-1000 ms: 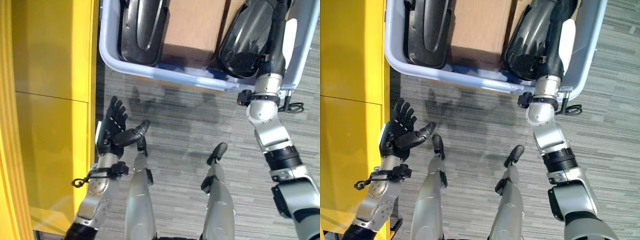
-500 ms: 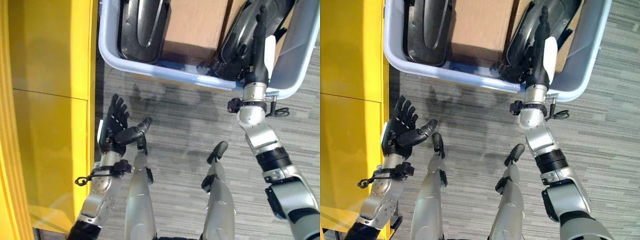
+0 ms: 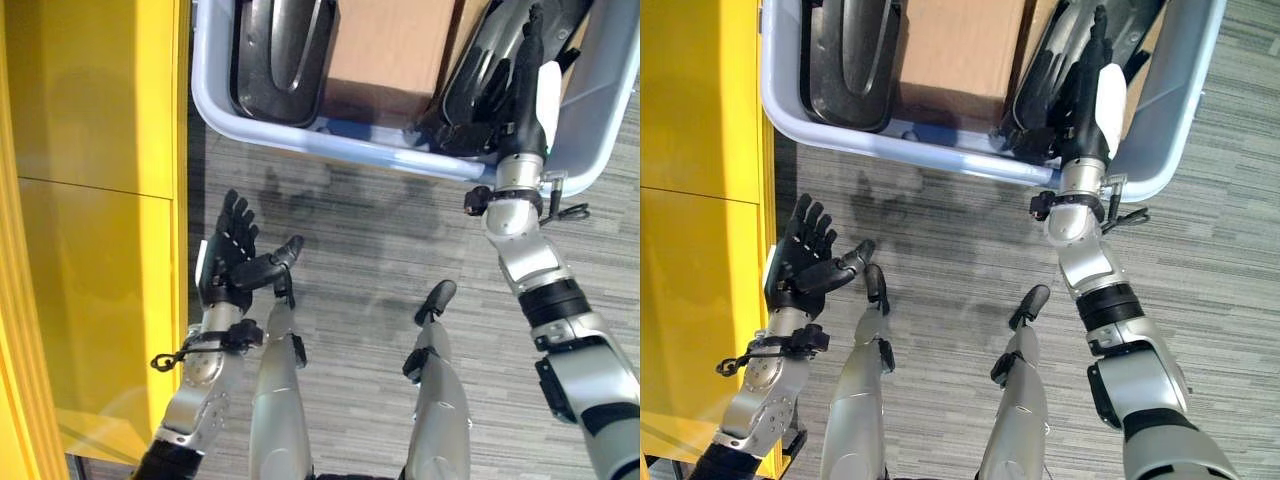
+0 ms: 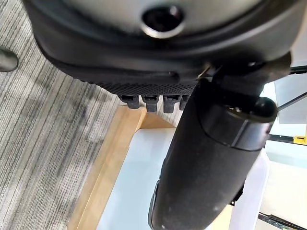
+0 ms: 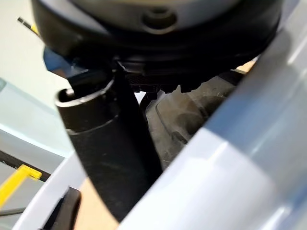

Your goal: Move parts from the plastic box to the shelf.

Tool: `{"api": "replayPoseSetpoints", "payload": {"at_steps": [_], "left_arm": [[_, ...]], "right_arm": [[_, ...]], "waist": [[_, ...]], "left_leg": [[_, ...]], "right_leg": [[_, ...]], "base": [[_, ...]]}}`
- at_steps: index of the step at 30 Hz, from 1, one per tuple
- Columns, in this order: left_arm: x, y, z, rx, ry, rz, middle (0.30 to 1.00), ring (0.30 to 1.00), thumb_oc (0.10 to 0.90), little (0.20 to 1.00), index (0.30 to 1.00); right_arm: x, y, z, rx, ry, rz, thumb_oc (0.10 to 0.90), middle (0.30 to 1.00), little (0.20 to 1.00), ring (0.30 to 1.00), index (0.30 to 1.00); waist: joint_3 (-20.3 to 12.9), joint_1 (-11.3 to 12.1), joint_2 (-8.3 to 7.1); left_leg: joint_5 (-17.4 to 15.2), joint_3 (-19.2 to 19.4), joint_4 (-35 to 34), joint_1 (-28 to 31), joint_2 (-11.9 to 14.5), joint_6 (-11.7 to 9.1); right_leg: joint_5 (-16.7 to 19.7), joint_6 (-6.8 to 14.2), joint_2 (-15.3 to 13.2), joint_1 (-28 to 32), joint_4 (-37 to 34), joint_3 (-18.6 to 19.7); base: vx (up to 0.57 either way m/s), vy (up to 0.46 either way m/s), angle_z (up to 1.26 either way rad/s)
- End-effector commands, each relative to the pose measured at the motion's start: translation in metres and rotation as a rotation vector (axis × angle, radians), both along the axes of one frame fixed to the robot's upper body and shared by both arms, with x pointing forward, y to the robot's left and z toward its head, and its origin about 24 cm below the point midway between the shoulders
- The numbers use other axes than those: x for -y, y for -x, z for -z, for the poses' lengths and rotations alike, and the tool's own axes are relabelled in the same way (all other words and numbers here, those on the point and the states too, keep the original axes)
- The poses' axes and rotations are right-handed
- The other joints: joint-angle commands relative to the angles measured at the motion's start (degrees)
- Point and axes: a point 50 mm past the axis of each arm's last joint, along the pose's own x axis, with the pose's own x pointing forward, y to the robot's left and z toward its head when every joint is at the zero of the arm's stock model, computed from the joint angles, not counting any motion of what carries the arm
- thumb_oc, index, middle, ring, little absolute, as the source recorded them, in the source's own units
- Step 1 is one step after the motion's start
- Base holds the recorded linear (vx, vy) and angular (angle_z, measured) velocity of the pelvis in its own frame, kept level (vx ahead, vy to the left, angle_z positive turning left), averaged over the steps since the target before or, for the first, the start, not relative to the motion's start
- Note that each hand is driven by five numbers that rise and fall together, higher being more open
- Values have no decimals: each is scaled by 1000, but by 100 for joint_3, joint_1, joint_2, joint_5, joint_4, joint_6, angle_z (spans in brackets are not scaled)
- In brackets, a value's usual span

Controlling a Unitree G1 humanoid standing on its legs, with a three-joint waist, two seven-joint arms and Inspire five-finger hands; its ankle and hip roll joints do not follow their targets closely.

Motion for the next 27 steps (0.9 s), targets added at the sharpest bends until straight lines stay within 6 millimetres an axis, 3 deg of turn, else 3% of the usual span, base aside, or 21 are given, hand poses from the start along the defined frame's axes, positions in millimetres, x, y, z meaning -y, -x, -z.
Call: {"api": "replayPoseSetpoints", "payload": {"at_steps": [1,2,7,9,23,24,25,27], "left_arm": [[4,13,-32,201,-13,11,1000,1000,900,1000,1000],[4,13,-31,202,-16,17,1000,1000,900,1000,1000],[3,13,-31,206,-8,18,1000,1000,900,1000,1000],[3,13,-29,197,-5,17,1000,1000,900,1000,1000],[8,11,-27,189,17,36,1000,1000,900,1000,1000],[8,11,-27,189,19,39,1000,1000,900,1000,1000],[9,11,-27,188,20,43,1000,1000,900,1000,1000],[8,11,-27,187,19,41,1000,1000,900,1000,1000]], "right_arm": [[17,3,-29,84,132,100,900,1000,1000,1000,1000],[19,-3,-26,30,216,125,900,1000,1000,1000,1000],[25,-10,-19,-51,295,156,900,1000,1000,1000,1000],[25,-12,-16,-71,297,155,900,1000,1000,1000,1000],[45,-26,19,-294,262,219,900,1000,1000,1000,1000],[47,-27,23,-314,259,221,490,426,426,426,426],[47,-27,27,-337,264,224,400,300,300,300,300],[46,-27,31,-351,283,217,400,300,300,300,300]], "waist": [[-115,-3,101],[-115,20,106],[-115,48,130],[-115,48,139],[-115,146,233],[-115,152,240],[-115,168,249],[-115,165,248]], "left_leg": [[-464,204,40,369,67,-94],[-454,201,39,340,71,-96],[-446,203,31,326,70,-109],[-562,149,19,439,77,-162],[-562,145,6,442,58,-163],[-559,143,5,444,61,-163],[-557,143,4,451,57,-163],[-555,150,-7,465,58,-163]], "right_leg": [[-702,406,-197,166,827,81],[-703,403,-191,139,831,84],[-702,406,-188,133,828,65],[-811,474,-177,226,859,120],[-818,472,-157,221,859,96],[-817,472,-158,222,860,91],[-821,472,-158,233,862,96],[-822,473,-156,240,870,94]], "base": [[0,0,0],[0,0,0],[0,0,0],[66,-6,0],[5,0,0],[0,0,0],[0,0,0],[0,0,0]]}}
